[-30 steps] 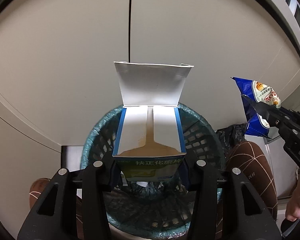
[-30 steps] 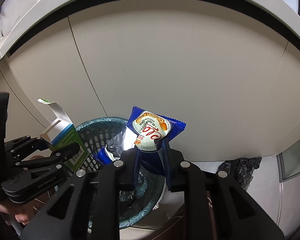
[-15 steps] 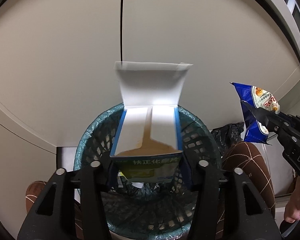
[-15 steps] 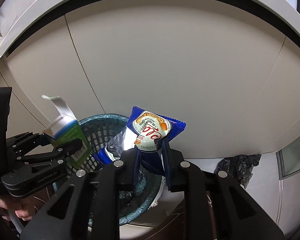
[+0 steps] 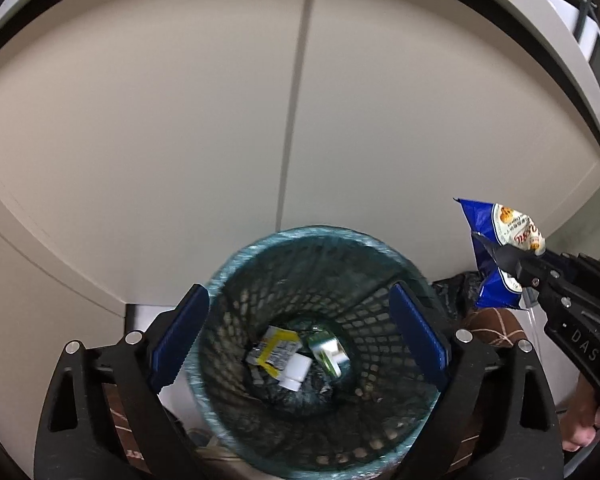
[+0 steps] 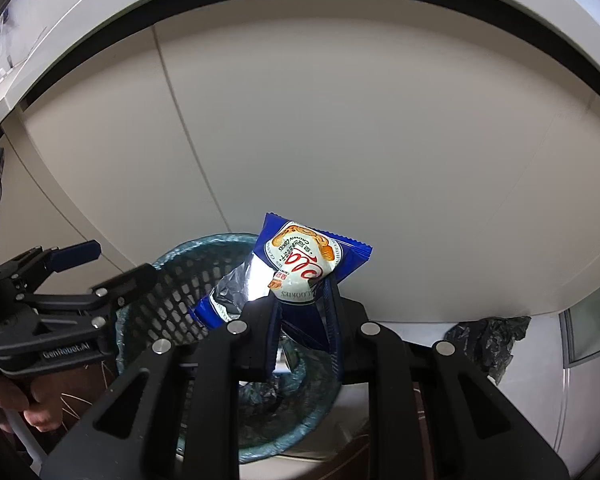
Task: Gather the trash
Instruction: 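Open the left tool then the right tool, dropping both items into the basket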
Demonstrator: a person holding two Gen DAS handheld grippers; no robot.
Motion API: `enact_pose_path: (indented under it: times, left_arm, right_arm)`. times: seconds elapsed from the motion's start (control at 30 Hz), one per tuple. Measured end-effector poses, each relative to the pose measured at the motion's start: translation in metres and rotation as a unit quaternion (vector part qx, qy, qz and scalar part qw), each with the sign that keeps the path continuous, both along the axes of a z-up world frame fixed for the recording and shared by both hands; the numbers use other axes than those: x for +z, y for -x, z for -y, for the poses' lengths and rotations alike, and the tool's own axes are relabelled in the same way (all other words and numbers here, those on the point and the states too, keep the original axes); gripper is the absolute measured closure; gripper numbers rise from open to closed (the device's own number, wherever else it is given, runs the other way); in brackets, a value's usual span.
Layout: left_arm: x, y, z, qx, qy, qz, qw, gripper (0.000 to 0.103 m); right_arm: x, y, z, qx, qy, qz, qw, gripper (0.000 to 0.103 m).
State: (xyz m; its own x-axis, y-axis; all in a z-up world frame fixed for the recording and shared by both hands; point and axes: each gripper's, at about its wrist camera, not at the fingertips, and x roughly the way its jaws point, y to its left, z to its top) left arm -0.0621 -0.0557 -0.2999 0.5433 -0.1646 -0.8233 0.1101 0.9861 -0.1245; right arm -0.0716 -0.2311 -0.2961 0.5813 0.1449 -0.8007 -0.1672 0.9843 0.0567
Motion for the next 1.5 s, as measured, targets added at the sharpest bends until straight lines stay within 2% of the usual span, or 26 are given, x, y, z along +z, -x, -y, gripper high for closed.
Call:
enact_pose_path:
  times: [0.07,0.27,0.5,0.73,0.9,0.97,1.1,1.23,1.4,1.5]
  left_arm:
    - [0.002,0.0,-0.01,0.01,-0.003,0.002,0.9999,0.006]
    - [0.002,0.0,-0.034,0.028,-0.015,0.0,0.9995,0.006]
    - [-0.008,-0.002,-0.05,0.04,-0.023,-0.008,0.9989,0.006]
    - [-0.021,-0.006,-0.054,0.04,-0.022,-0.02,0.9988,0.006]
    - [-0.024,-0.006,-0.053,0.039,-0.02,-0.021,0.9988,0.006]
    - [-0.024,-0.006,-0.053,0.038,-0.022,-0.02,0.9988,0.006]
    - [-0.024,-0.005,-0.051,0.039,-0.023,-0.019,0.9988,0.006]
    - [-0.019,-0.003,-0.051,0.043,-0.023,-0.014,0.9987,0.006]
    - [-0.011,-0.001,-0.05,0.041,-0.023,-0.007,0.9989,0.006]
    - [-0.004,0.0,-0.049,0.041,-0.02,-0.001,0.999,0.006]
  right_arm:
    - [-0.004,-0.003,-0.008,0.007,0.0,-0.003,1.0,0.084]
    - [-0.016,-0.013,-0.029,0.029,-0.003,-0.019,0.999,0.084]
    - [-0.045,-0.023,-0.043,0.038,0.0,-0.054,0.998,0.083]
    - [-0.058,-0.028,-0.047,0.035,0.001,-0.077,0.996,0.077]
    - [-0.057,-0.026,-0.047,0.031,0.003,-0.069,0.997,0.051]
    - [-0.058,-0.025,-0.045,0.032,0.004,-0.067,0.997,0.05]
    - [-0.055,-0.019,-0.047,0.031,-0.001,-0.064,0.997,0.038]
    - [-0.05,-0.018,-0.046,0.031,-0.006,-0.062,0.998,0.033]
    - [-0.038,-0.013,-0.042,0.024,-0.005,-0.047,0.999,0.019]
    - [-0.024,-0.01,-0.037,0.016,-0.004,-0.031,0.999,0.015]
